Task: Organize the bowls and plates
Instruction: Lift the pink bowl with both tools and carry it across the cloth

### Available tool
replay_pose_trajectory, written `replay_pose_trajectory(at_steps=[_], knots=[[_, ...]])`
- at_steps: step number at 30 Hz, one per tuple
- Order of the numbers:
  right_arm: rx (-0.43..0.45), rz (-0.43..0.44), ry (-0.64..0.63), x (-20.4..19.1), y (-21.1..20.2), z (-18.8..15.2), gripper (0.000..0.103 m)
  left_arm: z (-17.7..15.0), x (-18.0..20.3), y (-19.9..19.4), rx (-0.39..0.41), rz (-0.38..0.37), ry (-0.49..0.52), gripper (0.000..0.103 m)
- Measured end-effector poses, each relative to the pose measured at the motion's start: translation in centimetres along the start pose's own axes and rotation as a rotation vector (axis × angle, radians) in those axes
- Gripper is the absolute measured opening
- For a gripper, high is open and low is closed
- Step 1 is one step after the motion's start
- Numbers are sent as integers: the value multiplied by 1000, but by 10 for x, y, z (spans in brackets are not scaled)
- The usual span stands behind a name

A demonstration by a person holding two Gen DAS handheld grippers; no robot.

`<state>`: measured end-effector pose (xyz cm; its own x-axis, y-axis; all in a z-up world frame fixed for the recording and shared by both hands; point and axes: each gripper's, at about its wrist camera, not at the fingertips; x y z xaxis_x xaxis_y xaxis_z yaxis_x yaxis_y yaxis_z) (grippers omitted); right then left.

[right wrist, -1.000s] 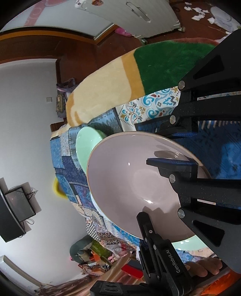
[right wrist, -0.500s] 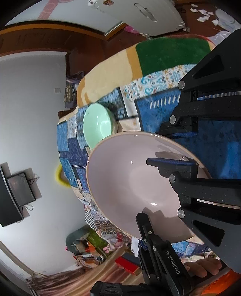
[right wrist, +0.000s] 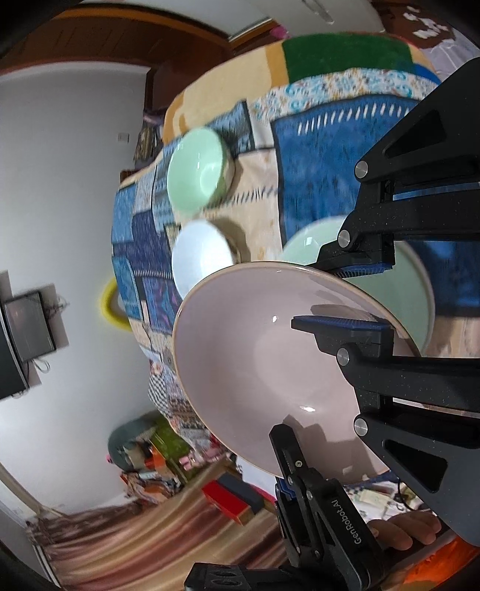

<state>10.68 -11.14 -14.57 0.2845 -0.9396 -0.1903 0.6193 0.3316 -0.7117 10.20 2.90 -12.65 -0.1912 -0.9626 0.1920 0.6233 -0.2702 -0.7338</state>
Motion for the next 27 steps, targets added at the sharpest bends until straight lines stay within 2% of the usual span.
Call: replay_pose_trajectory(at_steps=[11,22,23,25,26,27], knots=[[-35,84,-89,-63,22,-3,17,-27,-64,-39,27,86,-99,15],[-96,159,-161,-115,53,-14,19,-56,-123,-52,27,193,-164,14],[-103,166,-185,-124,56,-17,20,-58,-125,-55,42,172,-157,12],[-116,146,-266,-147,64,-26,23,-59,-126,-57,45,85,-158,12],[-68,81,-307,-156,68,-32,22,-59,-123,-55,39,63,-143,12],[-57,45,-345,-163,76,-36,21,-59,-121,-52,46,52,-131,12]])
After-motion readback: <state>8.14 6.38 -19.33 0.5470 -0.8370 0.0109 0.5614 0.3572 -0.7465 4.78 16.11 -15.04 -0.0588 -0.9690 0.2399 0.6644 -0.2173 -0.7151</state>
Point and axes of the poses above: each gripper's, at about its wrist camera, not at the fingertips, and y roughly the way its jaws point, x to its right, z to its top, and after that the axes turned 8 degrees about -z, right-handed
